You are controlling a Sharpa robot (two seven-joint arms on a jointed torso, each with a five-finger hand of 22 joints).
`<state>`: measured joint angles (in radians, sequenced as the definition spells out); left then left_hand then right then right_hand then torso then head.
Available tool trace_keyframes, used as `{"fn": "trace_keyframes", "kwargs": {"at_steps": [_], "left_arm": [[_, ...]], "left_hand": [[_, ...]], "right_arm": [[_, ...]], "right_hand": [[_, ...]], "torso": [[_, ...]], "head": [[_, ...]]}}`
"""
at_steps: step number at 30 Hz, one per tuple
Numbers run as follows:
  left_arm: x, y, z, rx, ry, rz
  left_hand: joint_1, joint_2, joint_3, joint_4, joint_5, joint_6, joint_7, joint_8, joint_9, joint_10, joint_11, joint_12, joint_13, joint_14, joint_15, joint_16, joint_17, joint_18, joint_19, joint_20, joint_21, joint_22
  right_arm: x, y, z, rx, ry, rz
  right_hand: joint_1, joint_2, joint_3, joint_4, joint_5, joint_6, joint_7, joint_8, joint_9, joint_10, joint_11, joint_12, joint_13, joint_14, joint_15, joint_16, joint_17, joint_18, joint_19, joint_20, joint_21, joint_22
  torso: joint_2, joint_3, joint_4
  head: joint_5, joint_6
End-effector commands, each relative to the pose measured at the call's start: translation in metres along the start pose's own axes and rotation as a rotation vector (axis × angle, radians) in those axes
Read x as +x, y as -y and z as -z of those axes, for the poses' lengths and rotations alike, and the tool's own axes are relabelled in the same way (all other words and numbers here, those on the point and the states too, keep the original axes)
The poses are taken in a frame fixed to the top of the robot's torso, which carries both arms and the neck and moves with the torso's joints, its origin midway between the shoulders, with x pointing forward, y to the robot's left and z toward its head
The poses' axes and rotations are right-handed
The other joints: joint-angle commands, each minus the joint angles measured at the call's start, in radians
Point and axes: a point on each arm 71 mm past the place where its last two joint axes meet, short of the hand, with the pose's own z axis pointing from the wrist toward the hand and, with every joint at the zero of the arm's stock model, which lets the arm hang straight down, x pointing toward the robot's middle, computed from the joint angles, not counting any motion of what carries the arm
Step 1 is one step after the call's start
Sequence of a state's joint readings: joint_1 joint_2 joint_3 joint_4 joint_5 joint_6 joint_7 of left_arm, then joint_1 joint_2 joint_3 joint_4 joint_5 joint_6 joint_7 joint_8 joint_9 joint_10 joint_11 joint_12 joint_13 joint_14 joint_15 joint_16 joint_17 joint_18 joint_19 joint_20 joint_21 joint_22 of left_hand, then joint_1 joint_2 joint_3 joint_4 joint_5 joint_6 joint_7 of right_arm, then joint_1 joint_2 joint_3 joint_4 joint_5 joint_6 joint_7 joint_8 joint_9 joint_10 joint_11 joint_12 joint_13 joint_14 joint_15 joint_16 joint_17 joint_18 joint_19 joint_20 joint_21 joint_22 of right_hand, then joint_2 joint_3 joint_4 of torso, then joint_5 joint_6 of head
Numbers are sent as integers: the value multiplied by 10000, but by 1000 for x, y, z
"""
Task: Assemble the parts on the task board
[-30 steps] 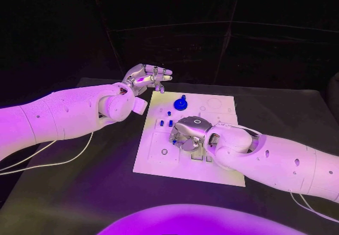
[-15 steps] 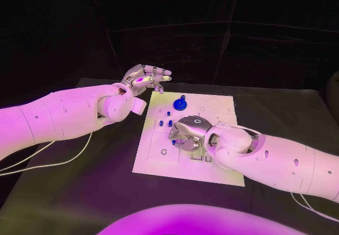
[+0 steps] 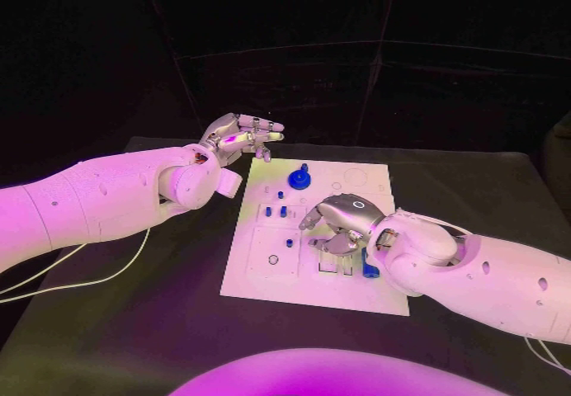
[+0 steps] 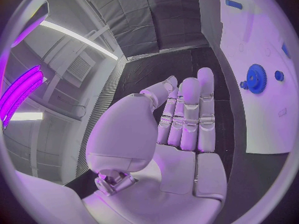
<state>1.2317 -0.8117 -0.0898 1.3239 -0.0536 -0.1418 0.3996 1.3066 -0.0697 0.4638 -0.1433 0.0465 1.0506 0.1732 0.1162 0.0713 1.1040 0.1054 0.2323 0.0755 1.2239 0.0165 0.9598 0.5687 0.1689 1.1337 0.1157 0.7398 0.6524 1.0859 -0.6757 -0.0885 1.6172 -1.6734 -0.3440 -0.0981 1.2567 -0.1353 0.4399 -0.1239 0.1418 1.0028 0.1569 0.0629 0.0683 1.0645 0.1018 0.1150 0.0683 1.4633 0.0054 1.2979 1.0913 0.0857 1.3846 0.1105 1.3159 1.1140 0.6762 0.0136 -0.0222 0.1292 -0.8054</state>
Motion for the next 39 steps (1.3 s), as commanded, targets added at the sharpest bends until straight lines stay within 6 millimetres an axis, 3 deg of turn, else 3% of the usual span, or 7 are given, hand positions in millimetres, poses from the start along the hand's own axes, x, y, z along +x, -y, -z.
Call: {"fn": "trace_keyframes", "kwargs": {"at_steps": [1, 5, 10, 23, 30, 34, 39], "left_arm": [[1, 1, 0, 16, -127, 94], [0, 1, 0, 15, -127, 92], [1, 1, -1, 29, -122, 88], [1, 0, -2, 41, -133, 84], [1, 0, -2, 36, -138, 86], [1, 0, -1, 29, -139, 86], [1, 0, -1, 17, -133, 84]], "left_hand": [[-23, 70, -65, -22, 14, -12, 41, 31, -16, -75, -13, 58, 8, -68, -1, -60, -16, 137, -74, -6, -40, -9], [-24, 73, -68, -21, 14, -11, 39, 34, -15, -75, -14, 62, 9, -70, 0, -60, -19, 137, -75, -5, -44, -11], [-24, 73, -68, -21, 14, -11, 39, 34, -15, -75, -14, 62, 9, -70, 0, -60, -19, 137, -75, -5, -44, -11], [-18, 81, -72, -22, 14, -5, 34, 40, -14, -71, -19, 72, 11, -73, 0, -61, -24, 138, -76, -3, -51, -15], [-18, 81, -72, -22, 14, -5, 34, 40, -14, -71, -19, 72, 11, -73, 0, -61, -24, 138, -76, -3, -51, -15], [-13, 88, -81, -24, 14, 1, 29, 50, -12, -65, -23, 87, 13, -76, -2, -62, -30, 139, -76, -3, -60, -22], [-13, 88, -81, -24, 14, 1, 29, 50, -12, -65, -23, 87, 13, -76, -2, -62, -30, 139, -76, -3, -60, -22]], "right_arm": [[-13, 11, 7, 682, 215, -398], [-26, 31, 18, 1337, 84, -102], [-34, 49, 26, 1839, -26, 292], [-32, 55, 21, 1997, -385, 496], [-31, 56, 17, 2053, -470, 590], [-30, 58, 15, 2122, -648, 695], [-29, 59, 14, 2126, -702, 794]], "right_hand": [[83, -3, -82, -5, 28, 68, -40, 61, 9, 47, -52, 50, 16, 219, 17, -69, -19, 76, 5, -10, -2, 13], [95, -126, -322, 32, 22, -52, -78, 8, -16, -135, -61, 109, -15, 213, 10, -97, -73, 80, 10, -13, -27, -18], [203, -192, -698, 97, 18, -375, -155, -14, -33, -425, -33, 165, -34, 201, 28, -151, -170, 84, 7, 14, -79, -85], [450, -4, -926, 174, 62, -316, -202, 33, -3, -471, -31, 344, -17, 206, 36, -160, -205, 92, 15, 30, -121, -134], [638, 220, -782, 187, -52, -147, -193, 63, 11, -294, -65, 520, -27, 215, 7, -147, -205, 90, 38, 11, -123, -131], [764, 439, -358, 201, -238, 301, -130, 182, 55, 470, -196, 810, -8, 257, -103, -60, -99, 66, 118, -68, -45, -3], [835, 473, 40, 157, -299, 582, -146, 211, 54, 950, -280, 810, -19, 295, -170, 33, 9, 39, 193, -151, 40, 123]], "torso": [[-39, -13, -33], [-59, -31, -56], [-35, -9, -20], [-34, -12, -23], [-36, -20, -27], [-30, -14, -23], [-35, -10, -29]], "head": [[-105, 41], [-164, 109], [-236, 189], [-237, 207], [-242, 205], [-243, 188], [-239, 174]]}}
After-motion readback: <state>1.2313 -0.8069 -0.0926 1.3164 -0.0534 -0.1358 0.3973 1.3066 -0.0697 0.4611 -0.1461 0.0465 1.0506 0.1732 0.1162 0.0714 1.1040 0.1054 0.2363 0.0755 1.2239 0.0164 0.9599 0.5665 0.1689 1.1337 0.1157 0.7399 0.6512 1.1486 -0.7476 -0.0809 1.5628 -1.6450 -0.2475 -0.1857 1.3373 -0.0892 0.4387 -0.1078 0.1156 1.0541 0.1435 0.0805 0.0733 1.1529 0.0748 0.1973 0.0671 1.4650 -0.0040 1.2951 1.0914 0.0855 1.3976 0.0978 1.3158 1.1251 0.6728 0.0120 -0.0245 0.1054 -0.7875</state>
